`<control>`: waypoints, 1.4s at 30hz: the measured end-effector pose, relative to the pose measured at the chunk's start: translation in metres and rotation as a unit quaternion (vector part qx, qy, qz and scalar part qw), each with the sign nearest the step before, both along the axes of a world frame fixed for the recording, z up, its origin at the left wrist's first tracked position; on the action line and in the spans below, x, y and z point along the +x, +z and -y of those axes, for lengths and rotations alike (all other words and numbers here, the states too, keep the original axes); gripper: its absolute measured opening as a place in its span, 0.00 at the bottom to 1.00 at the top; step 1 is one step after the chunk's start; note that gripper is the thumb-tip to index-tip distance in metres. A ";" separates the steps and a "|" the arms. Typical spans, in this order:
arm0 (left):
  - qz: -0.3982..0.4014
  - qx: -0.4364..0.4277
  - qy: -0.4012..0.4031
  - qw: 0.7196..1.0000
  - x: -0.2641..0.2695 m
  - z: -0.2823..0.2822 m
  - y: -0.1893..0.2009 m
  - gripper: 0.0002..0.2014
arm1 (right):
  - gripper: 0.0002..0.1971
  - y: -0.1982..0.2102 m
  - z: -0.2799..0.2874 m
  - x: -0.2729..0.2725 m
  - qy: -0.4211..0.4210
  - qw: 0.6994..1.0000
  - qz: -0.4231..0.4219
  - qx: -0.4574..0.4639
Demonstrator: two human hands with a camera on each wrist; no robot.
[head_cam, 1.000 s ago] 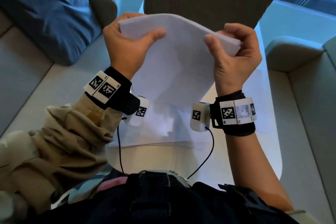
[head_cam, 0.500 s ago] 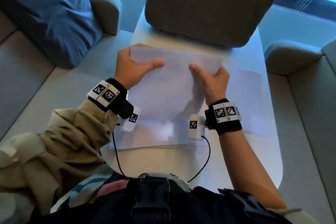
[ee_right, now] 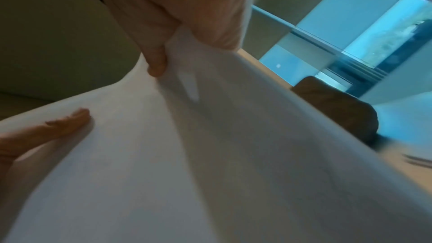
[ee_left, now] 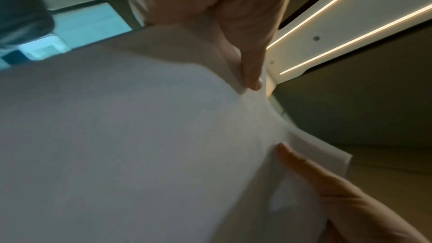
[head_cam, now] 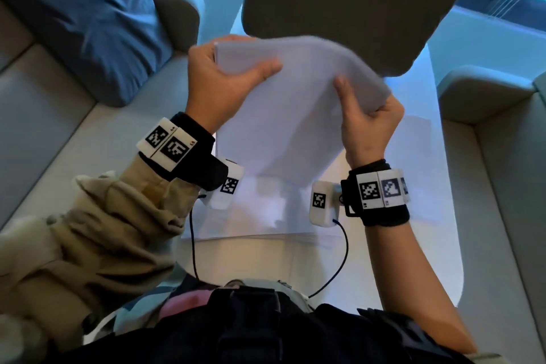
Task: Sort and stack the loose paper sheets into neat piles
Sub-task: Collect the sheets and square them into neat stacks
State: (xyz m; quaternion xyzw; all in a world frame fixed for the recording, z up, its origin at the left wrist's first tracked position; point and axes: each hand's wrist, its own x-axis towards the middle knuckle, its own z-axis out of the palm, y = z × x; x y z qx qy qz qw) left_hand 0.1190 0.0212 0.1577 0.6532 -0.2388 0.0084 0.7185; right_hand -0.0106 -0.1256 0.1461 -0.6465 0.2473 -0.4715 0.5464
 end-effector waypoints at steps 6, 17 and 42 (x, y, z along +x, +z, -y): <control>-0.110 0.110 -0.016 0.988 0.000 -0.008 -0.065 0.16 | 0.15 -0.044 -0.010 -0.008 0.062 0.984 -0.148 0.082; -0.078 0.035 -0.068 0.994 0.003 -0.012 -0.046 0.14 | 0.08 -0.022 0.008 -0.014 0.038 0.994 -0.042 0.089; -0.119 0.148 -0.097 0.977 0.057 -0.054 -0.101 0.15 | 0.21 -0.091 0.050 -0.062 0.020 0.962 -0.059 0.267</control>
